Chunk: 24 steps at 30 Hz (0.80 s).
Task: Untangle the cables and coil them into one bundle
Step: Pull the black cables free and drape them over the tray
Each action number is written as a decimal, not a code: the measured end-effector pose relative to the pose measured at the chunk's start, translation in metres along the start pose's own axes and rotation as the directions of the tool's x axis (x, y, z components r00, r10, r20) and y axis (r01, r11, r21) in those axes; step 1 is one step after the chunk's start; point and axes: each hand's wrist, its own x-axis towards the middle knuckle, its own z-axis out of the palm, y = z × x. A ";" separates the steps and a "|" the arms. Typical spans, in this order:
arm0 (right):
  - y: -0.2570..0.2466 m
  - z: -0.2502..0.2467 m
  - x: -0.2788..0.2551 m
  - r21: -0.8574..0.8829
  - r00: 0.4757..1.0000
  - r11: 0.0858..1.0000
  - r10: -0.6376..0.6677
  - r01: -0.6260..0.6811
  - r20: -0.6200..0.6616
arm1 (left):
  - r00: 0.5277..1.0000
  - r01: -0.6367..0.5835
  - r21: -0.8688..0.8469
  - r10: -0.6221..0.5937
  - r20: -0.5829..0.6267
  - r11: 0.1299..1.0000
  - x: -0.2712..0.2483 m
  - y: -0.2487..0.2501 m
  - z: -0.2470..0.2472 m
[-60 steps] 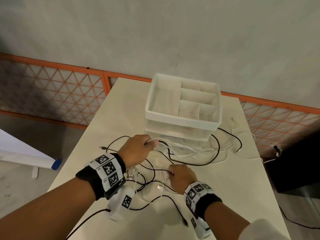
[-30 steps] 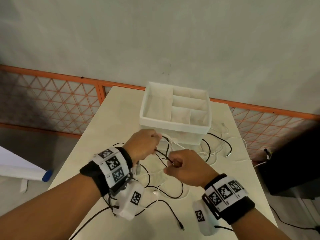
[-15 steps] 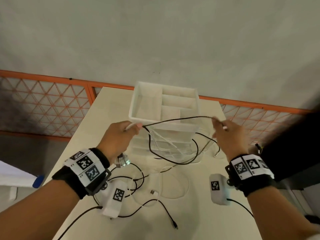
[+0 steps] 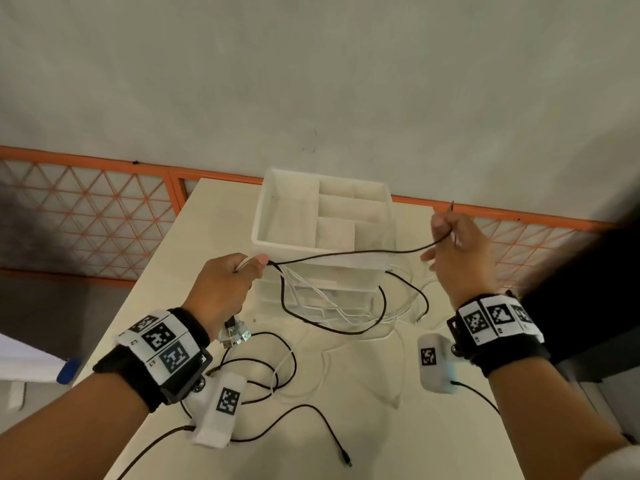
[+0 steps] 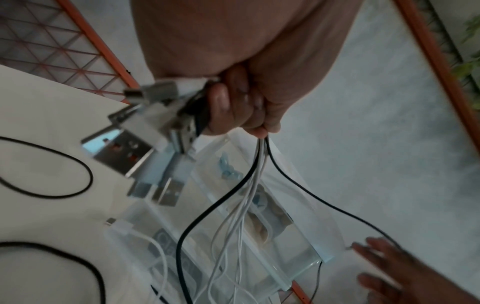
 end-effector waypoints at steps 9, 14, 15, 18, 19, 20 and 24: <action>0.059 -0.001 -0.027 -0.526 0.834 0.835 0.400 -0.161 0.380 | 0.997 0.008 -0.039 -0.005 0.076 0.999 -0.005 0.000 -0.005; 0.007 0.006 -0.054 -0.271 0.875 0.958 0.208 -0.092 0.438 | 0.975 -0.081 -0.014 0.083 0.206 0.997 -0.013 0.016 0.001; -0.017 0.011 -0.064 -0.133 0.835 0.987 0.146 -0.088 0.530 | 0.960 -0.121 0.003 0.116 0.254 0.993 -0.018 0.022 0.005; -0.053 0.035 -0.093 -0.017 0.688 0.999 0.037 -0.035 0.725 | 0.881 -0.303 0.054 0.259 0.395 0.951 -0.033 0.045 0.022; -0.054 0.044 -0.099 -0.049 0.693 0.999 0.041 -0.008 0.720 | 0.851 -0.355 0.040 0.306 0.427 0.934 -0.039 0.052 0.026; -0.045 0.051 -0.101 -0.105 0.703 0.994 0.085 -0.014 0.706 | 0.827 -0.393 0.011 0.348 0.442 0.920 -0.043 0.058 0.027; 0.017 0.045 -0.083 -0.511 0.579 0.846 0.497 -0.156 0.646 | 0.857 -0.299 -0.100 0.313 0.410 0.949 -0.044 0.064 0.008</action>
